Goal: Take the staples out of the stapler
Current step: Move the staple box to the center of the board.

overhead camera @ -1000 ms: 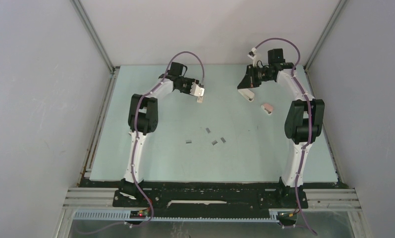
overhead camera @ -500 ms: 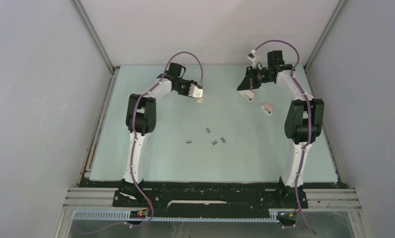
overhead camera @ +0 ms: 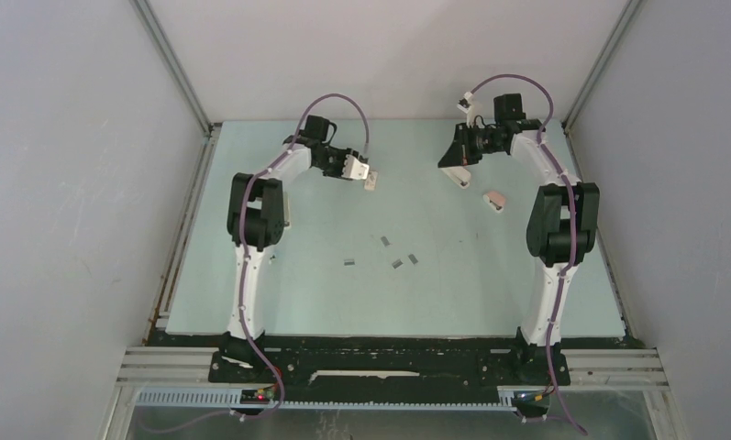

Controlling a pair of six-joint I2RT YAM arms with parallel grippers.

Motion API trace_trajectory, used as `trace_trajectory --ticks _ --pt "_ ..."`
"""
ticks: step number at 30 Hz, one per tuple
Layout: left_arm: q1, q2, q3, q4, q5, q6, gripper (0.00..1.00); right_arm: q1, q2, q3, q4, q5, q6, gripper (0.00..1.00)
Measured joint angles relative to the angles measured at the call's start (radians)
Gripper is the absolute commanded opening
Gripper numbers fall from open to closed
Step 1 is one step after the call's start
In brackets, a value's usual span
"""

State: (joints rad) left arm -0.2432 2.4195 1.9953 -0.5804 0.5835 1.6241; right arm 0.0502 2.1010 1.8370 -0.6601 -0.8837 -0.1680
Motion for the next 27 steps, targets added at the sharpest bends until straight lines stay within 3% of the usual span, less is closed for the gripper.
trace_trajectory --ticks 12,16,23,27 --pt "0.013 -0.022 0.000 0.109 0.003 -0.144 0.49 0.010 -0.019 -0.026 0.008 0.009 0.003 0.12" --pt "0.014 -0.040 0.000 0.148 0.003 -0.229 0.60 0.010 -0.024 -0.039 0.008 0.011 0.003 0.12" --pt "0.019 -0.078 0.003 0.289 -0.109 -0.655 0.75 0.010 -0.031 -0.052 0.013 0.016 0.008 0.12" --pt "0.029 -0.078 0.055 0.241 -0.205 -0.915 0.80 0.011 -0.035 -0.061 0.018 0.018 0.015 0.12"
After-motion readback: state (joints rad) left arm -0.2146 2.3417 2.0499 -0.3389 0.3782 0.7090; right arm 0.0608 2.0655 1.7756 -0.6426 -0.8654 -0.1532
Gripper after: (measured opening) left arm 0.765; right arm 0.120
